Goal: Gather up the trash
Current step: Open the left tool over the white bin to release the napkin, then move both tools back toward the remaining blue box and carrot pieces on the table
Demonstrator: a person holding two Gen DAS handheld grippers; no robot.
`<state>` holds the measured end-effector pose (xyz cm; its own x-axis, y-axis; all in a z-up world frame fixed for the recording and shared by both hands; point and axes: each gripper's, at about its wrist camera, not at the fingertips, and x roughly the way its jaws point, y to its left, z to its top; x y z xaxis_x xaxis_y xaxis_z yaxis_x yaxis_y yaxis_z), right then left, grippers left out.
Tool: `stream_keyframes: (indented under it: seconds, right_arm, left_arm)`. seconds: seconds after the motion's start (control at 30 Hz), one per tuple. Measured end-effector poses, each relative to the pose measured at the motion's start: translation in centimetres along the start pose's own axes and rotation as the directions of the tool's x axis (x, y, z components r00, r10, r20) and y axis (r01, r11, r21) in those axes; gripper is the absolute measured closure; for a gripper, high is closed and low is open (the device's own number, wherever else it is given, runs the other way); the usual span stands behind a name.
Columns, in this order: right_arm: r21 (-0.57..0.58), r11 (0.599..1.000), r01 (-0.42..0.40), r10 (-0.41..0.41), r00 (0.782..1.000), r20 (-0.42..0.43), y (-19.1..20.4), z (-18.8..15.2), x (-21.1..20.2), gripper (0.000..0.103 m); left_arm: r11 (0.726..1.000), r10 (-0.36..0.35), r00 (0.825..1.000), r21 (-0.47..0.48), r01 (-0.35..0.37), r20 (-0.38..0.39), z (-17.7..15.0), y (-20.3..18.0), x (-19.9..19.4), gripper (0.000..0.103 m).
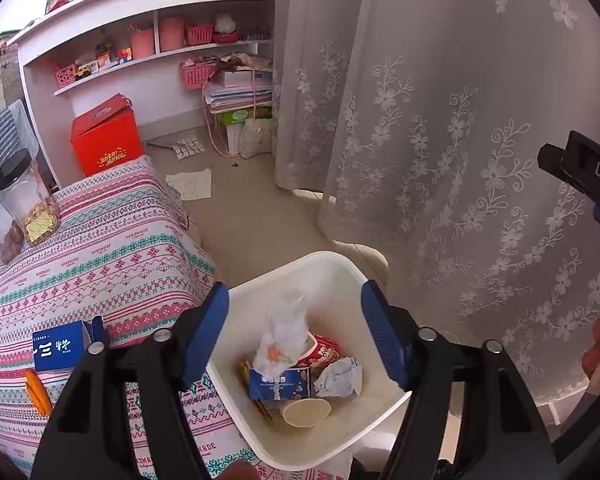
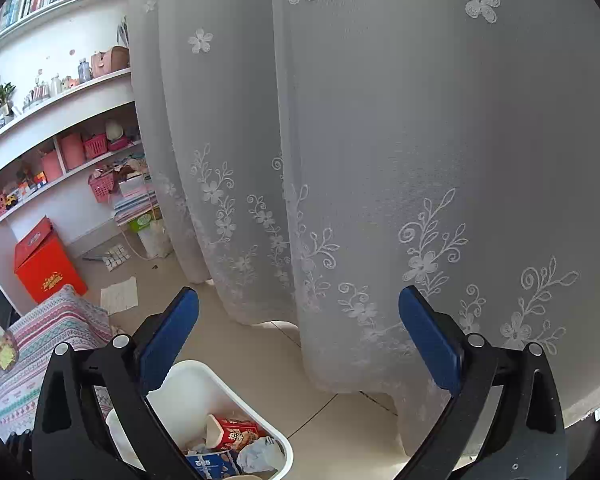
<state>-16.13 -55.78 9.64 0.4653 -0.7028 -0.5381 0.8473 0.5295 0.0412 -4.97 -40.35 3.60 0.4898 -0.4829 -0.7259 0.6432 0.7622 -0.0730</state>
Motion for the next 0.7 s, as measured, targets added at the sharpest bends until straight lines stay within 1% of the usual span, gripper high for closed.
stream_keyframes:
  seconds: [0.13, 0.23, 0.37, 0.4, 0.53, 0.7]
  right_arm:
    - [-0.010, 1.000, -0.001, 0.001, 1.000, 0.000, 0.4, -0.1, -0.1, 0.007]
    - [-0.022, 1.000, 0.000, -0.001, 1.000, -0.005, 0.8, -0.2, 0.0, 0.007]
    - [-0.062, 0.998, 0.004, -0.007, 0.999, -0.034, 1.6, -0.6, 0.4, 0.007]
    - [-0.078, 0.997, 0.004, -0.008, 0.999, -0.048, 2.0, -0.8, 0.7, 0.007]
    - [-0.163, 0.987, -0.016, -0.003, 0.993, -0.119, 3.5, -1.8, 1.9, 0.007]
    - [-0.289, 0.953, -0.095, 0.024, 0.970, -0.242, 6.7, -4.1, 3.4, 0.007]
  left_arm:
    - [1.000, 0.010, 1.000, -0.001, -0.010, -0.011, -0.1, 0.3, 0.3, 0.028]
    - [1.000, 0.021, 1.000, -0.003, -0.021, -0.016, -0.4, 0.5, 0.2, 0.023]
    - [0.999, 0.045, 0.999, -0.004, -0.045, -0.024, -0.7, 1.0, 0.3, 0.019]
    - [0.999, 0.053, 0.998, -0.007, -0.054, -0.030, -0.8, 1.2, 0.4, 0.017]
    - [0.995, 0.091, 0.994, -0.037, -0.093, -0.065, -1.6, 2.5, 1.0, 0.016]
    - [0.982, 0.155, 0.980, -0.092, -0.167, -0.125, -3.4, 5.1, 1.8, 0.016]
